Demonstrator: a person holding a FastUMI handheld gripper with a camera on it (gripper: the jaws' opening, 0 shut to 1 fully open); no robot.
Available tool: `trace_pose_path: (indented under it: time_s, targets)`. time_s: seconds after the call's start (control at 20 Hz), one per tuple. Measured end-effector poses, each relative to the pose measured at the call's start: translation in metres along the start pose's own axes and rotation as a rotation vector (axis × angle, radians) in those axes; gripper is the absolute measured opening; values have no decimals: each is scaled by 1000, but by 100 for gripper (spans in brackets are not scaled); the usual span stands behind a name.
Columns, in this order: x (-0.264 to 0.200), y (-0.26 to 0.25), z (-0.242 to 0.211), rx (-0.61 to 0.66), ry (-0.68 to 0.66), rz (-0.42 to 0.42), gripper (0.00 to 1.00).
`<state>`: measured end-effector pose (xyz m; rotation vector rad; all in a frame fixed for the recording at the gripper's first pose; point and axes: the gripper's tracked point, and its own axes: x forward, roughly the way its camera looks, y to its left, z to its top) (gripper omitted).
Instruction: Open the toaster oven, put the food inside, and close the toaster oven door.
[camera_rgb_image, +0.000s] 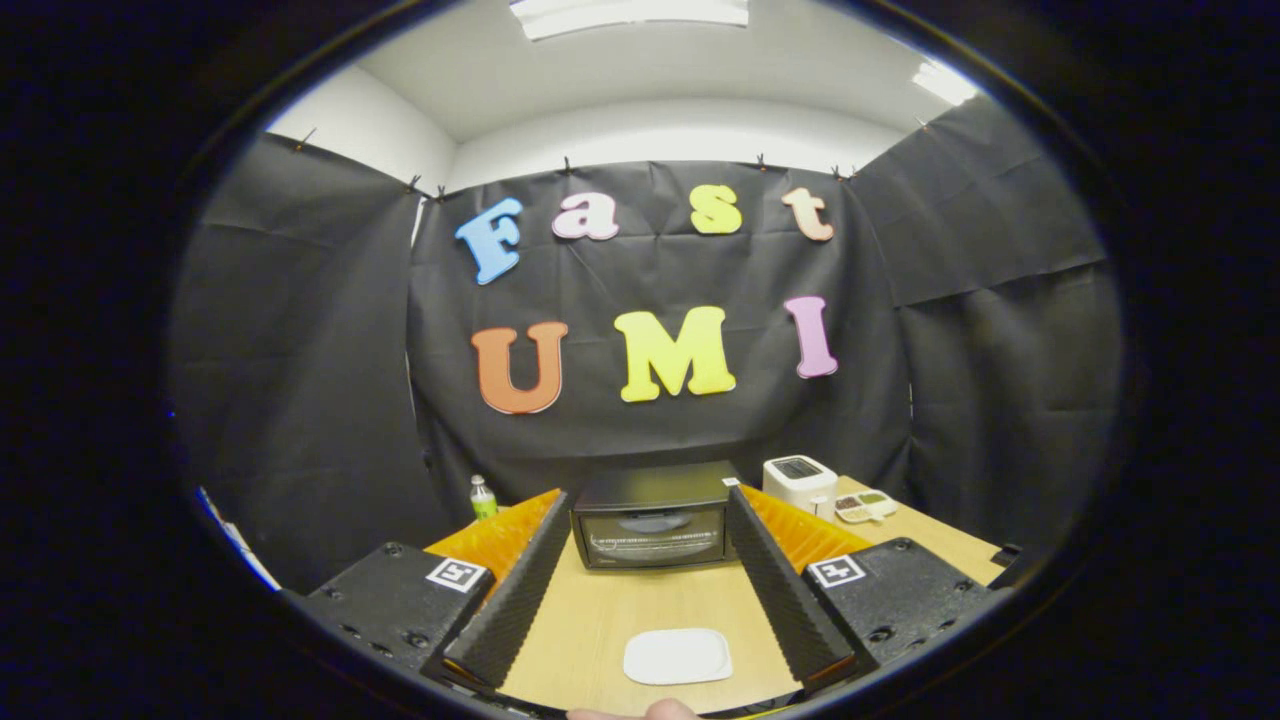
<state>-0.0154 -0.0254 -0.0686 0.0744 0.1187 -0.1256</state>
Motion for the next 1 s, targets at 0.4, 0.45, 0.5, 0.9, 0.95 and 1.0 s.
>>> trace_pose_path:
  time_s: [0.4,0.45,0.5,0.9,0.95,1.0]
  targets:
    - [-1,15,-1,49,-39,53,100]
    - [1,19,-4,50,-28,64,100]
    - [3,21,-6,44,-19,69,100]
    - [6,29,-6,33,-21,94,100]
    - [6,27,-6,28,-26,88,100]
    - [6,26,-7,15,-27,83,100]
